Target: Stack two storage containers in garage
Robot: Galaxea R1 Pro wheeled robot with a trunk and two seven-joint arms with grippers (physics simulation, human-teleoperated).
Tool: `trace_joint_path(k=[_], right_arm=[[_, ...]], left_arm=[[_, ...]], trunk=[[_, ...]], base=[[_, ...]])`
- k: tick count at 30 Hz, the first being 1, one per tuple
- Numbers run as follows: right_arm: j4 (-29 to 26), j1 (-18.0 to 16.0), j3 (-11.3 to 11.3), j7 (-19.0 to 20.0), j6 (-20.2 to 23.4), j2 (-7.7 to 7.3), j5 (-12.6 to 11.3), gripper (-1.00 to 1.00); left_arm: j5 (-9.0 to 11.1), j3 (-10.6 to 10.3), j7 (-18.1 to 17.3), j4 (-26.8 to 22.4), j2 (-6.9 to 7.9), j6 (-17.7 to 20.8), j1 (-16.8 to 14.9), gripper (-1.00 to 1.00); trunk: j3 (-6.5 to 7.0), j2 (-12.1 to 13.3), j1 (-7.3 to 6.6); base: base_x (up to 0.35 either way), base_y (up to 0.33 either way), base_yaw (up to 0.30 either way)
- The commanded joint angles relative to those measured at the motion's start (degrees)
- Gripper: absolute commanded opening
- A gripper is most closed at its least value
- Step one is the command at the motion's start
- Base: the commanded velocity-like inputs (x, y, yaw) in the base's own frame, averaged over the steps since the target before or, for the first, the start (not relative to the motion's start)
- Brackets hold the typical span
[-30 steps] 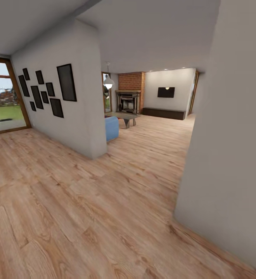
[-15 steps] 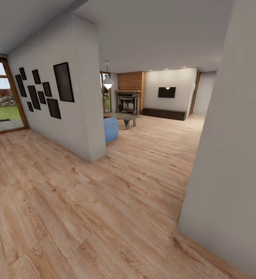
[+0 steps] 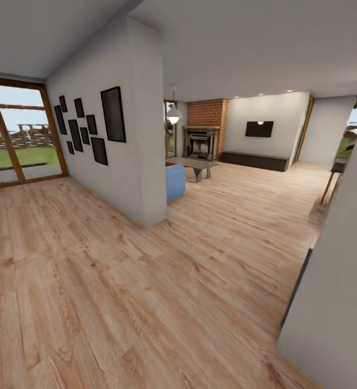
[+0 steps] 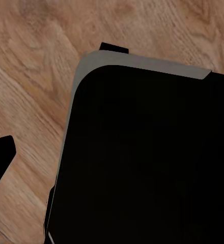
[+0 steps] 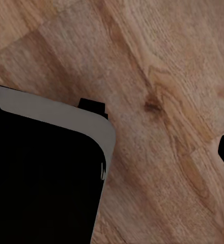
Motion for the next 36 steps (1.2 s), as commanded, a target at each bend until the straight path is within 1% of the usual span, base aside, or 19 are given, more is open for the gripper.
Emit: trace_joint_path(k=[1, 6, 14, 18, 30, 36], right_arm=[[0.2, -0.1, 0.5, 0.0, -0.4, 0.03, -0.5, 1.0], [0.2, -0.1, 0.5, 0.4, -0.3, -0.03, -0.5, 1.0], [0.2, -0.1, 0.7, 0.8, -0.2, -0.06, -0.5, 1.0], [0.2, -0.1, 0.8, 0.2, -0.2, -0.06, -0.6, 1.0], [0.2, -0.1, 0.1, -0.1, -0.1, 0.1, -1.3, 1.0], [0.2, -0.1, 0.5, 0.0, 0.0, 0.05, -1.0, 1.0]], left_arm=[[0.1, 0.3, 0.0, 0.0, -0.01, -0.1, 0.0, 1.0], [0.1, 0.3, 0.0, 0.0, -0.03, -0.1, 0.0, 1.0], [0.1, 0.2, 0.0, 0.0, -0.1, -0.1, 0.0, 1.0], [0.0, 0.2, 0.0, 0.0, -0.1, -0.1, 0.0, 1.0], [0.0, 0.2, 0.0, 0.0, -0.1, -0.1, 0.0, 1.0], [0.0, 0.2, 0.0, 0.0, -0.1, -0.1, 0.0, 1.0]], trunk=[[-0.05, 0.0, 0.03], [-0.05, 0.0, 0.03], [-0.05, 0.0, 0.03], [-0.05, 0.0, 0.03], [-0.05, 0.0, 0.03], [-0.05, 0.0, 0.03]], base=[[0.323, 0.0, 0.287], [0.323, 0.0, 0.191], [0.323, 0.0, 0.006], [0.323, 0.0, 0.0], [0.324, 0.0, 0.0], [0.324, 0.0, 0.0]])
